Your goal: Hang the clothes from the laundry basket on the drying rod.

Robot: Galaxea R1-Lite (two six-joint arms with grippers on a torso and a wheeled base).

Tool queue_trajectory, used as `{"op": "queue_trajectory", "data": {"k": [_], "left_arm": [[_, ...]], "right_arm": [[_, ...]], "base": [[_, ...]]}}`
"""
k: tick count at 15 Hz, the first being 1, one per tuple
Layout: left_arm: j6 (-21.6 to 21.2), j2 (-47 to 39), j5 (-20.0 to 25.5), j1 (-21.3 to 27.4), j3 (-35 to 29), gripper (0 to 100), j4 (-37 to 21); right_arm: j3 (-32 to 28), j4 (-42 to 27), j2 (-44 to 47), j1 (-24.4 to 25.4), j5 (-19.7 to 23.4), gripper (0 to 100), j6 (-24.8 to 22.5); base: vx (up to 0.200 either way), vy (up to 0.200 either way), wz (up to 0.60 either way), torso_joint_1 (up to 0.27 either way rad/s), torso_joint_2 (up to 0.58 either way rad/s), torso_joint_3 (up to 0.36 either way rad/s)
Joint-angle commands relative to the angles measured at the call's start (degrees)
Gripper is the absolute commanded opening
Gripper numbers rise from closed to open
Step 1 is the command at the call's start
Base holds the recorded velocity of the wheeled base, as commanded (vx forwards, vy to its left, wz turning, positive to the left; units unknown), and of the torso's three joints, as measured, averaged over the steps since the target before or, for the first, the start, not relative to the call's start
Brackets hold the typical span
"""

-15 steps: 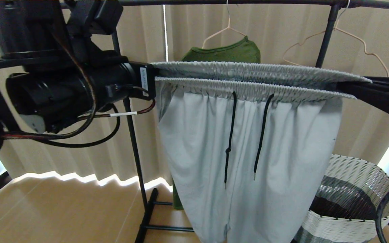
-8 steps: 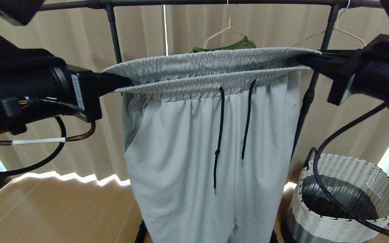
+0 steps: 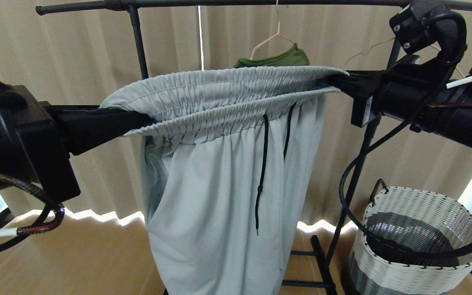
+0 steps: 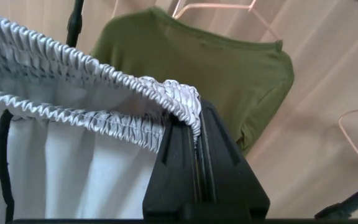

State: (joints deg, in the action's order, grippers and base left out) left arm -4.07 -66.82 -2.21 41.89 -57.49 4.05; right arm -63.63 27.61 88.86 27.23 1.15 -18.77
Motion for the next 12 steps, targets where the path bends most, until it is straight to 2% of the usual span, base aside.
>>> {"op": "queue_trajectory", "data": {"k": [1,4,6,7,9,10,12], "left_arm": [[0.03,0.46,-0.08,0.21,0.19,0,0.08],[0.12,0.02,-0.25,-0.14,0.19,0,0.44],[-0.15,-4.46,-1.4,-1.28,-5.53,0,0.79],[-1.47,-7.36,-2.63,-3.39,-8.16,0,0.87],[-2.96,-13.69,-4.03,-6.73,-11.5,0,5.71],[-2.61,-16.33,-5.26,-7.26,-11.06,0,10.54],[-2.52,-18.96,-8.08,-7.08,-8.95,0,15.46]], "right_arm": [[0.18,-0.01,0.26,-0.08,-0.09,0,-0.12],[0.27,-0.19,-1.76,-1.83,-1.15,0,-0.3],[0.18,-0.98,-5.27,-2.18,-1.23,0,-0.39],[0.27,-1.6,-6.94,-2.8,-1.23,0,-0.39],[0.44,-4.32,-11.25,-3.94,-1.15,0,-0.39],[0.88,-6.43,-14.06,-3.94,-1.15,0,-0.3],[5.19,-8.72,-18.28,-3.94,-0.71,0,-0.3]], "base": [[0.0,0.0,0.0,0.0,0.0,0.0],[0.0,0.0,0.0,0.0,0.0,0.0],[0.0,0.0,0.0,0.0,0.0,0.0],[0.0,0.0,0.0,0.0,0.0,0.0],[0.0,0.0,0.0,0.0,0.0,0.0],[0.0,0.0,0.0,0.0,0.0,0.0],[0.0,0.0,0.0,0.0,0.0,0.0]]}}
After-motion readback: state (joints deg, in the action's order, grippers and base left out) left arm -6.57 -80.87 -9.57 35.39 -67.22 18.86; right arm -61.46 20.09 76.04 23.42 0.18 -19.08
